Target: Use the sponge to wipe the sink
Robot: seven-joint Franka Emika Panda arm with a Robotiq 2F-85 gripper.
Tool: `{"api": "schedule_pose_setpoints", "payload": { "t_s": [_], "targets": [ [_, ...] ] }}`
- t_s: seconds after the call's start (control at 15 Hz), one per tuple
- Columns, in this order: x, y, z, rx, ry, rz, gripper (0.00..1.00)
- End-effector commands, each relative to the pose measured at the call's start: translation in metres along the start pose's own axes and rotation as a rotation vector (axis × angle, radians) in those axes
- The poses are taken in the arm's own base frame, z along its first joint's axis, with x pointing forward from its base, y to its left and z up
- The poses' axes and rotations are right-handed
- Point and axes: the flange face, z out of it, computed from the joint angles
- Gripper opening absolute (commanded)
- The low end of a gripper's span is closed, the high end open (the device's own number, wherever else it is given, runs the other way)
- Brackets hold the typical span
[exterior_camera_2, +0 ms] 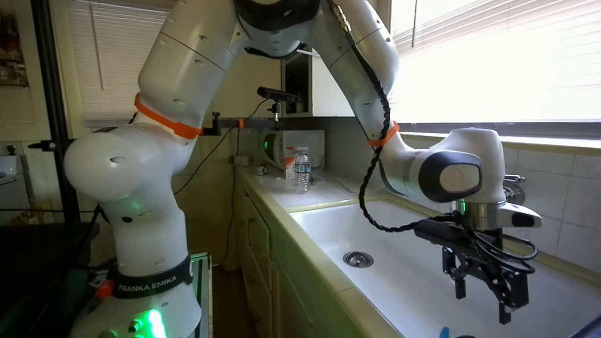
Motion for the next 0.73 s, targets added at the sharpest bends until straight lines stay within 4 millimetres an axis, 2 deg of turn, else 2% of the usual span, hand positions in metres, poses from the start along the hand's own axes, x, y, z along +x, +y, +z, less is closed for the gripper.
{"api": "schedule_pose_setpoints", "payload": {
  "t_s": [0.0,0.33,0.4,0.67],
  "targets": [
    [-0.004,-0.009,-0.015,0.030,0.038,-0.003,1.00],
    [-0.010,-0.026,-0.042,0.053,0.048,-0.033,1.00],
    [0.004,-0.020,-0.031,0.031,0.047,-0.021,1.00],
    [-0.002,-0.024,-0.041,0.034,0.055,-0.029,1.00]
  ]
}}
